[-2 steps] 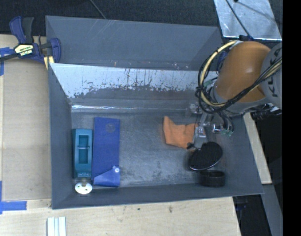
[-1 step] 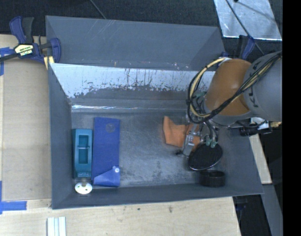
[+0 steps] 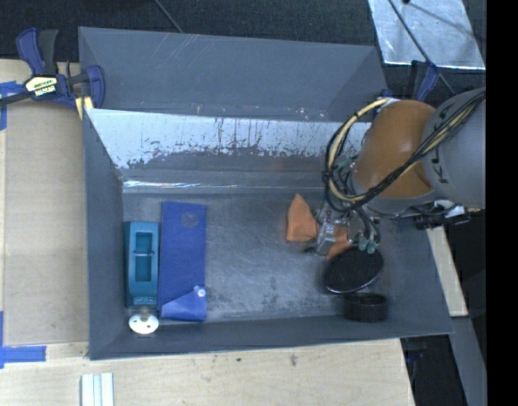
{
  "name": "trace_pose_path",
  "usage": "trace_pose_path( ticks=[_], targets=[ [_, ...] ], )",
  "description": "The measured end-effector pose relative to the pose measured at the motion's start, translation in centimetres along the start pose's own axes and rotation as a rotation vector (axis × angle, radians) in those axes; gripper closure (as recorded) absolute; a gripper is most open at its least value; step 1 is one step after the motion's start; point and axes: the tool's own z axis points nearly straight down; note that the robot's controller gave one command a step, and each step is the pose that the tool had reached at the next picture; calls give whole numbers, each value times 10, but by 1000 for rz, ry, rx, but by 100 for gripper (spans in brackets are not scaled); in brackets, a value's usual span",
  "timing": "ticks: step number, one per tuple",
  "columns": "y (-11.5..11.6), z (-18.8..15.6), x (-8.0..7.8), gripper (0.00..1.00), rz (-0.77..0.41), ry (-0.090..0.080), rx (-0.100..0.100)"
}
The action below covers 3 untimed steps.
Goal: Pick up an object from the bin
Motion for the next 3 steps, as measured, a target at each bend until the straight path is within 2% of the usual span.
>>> trace_pose_path(
  ticks=[3],
  targets=[
    [0,-5,1,100,0,3,0]
  ],
)
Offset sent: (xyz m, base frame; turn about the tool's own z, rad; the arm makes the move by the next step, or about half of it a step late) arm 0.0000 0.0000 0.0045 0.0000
